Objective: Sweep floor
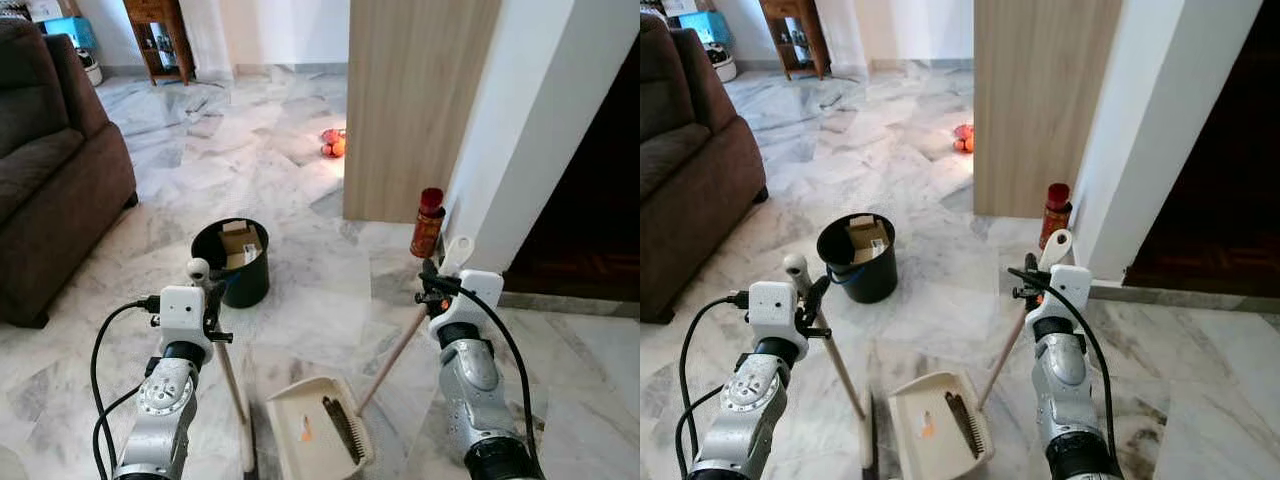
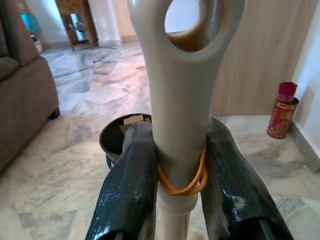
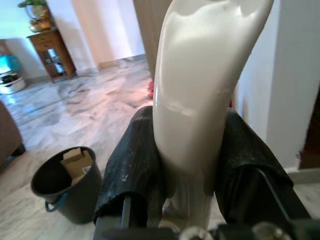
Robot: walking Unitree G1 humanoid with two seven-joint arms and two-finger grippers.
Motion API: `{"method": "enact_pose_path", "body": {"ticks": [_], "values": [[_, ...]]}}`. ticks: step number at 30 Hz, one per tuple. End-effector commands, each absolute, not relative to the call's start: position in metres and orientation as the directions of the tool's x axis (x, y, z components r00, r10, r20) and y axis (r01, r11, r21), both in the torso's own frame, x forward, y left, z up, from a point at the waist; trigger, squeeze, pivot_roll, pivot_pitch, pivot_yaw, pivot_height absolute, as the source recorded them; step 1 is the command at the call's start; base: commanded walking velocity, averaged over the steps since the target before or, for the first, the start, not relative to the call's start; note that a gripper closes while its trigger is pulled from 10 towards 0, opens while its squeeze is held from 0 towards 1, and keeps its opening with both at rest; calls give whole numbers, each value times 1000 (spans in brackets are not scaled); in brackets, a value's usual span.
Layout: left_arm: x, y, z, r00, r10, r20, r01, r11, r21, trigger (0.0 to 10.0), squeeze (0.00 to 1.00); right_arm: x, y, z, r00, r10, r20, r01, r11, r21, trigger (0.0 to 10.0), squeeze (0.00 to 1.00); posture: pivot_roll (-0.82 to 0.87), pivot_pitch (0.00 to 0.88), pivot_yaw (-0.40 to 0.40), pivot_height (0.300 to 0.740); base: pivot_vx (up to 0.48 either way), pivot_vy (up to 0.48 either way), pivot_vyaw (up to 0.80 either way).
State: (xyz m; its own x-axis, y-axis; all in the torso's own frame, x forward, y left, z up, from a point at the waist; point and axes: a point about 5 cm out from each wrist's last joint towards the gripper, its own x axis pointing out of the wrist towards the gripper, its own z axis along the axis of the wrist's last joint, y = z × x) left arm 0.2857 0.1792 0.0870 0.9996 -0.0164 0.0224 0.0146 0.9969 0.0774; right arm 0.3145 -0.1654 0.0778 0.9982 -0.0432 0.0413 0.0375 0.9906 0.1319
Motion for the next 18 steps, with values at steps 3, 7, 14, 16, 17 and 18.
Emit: {"method": "enact_pose_path", "body": {"ticks": [3,7,14,16,17,18], "values": [[288,183,98,998,-9,63,3,995,97,10000,0,317,-162,83,997,-44,67,33,987,158,10000,0,136,0,55,740,0,311,0],[288,185,97,998,-3,62,-3,995,97,10000,0,317,-162,82,998,-47,53,37,985,169,10000,0,138,0,52,740,0,318,0],[286,185,96,998,5,58,-10,995,94,10000,0,318,-161,83,997,-40,61,30,987,155,10000,0,138,0,46,740,0,337,-414],[287,184,96,998,6,58,-11,996,93,10000,0,318,-161,83,997,-43,59,33,987,160,10000,0,139,0,45,740,0,339,0],[287,185,96,998,8,58,-14,996,92,10000,0,318,-161,84,997,-43,60,32,986,161,10000,0,140,0,43,740,0,337,0],[287,185,96,998,9,58,-14,996,92,10000,0,318,-161,84,997,-42,60,32,986,161,10000,0,140,0,43,740,0,337,0]]}}
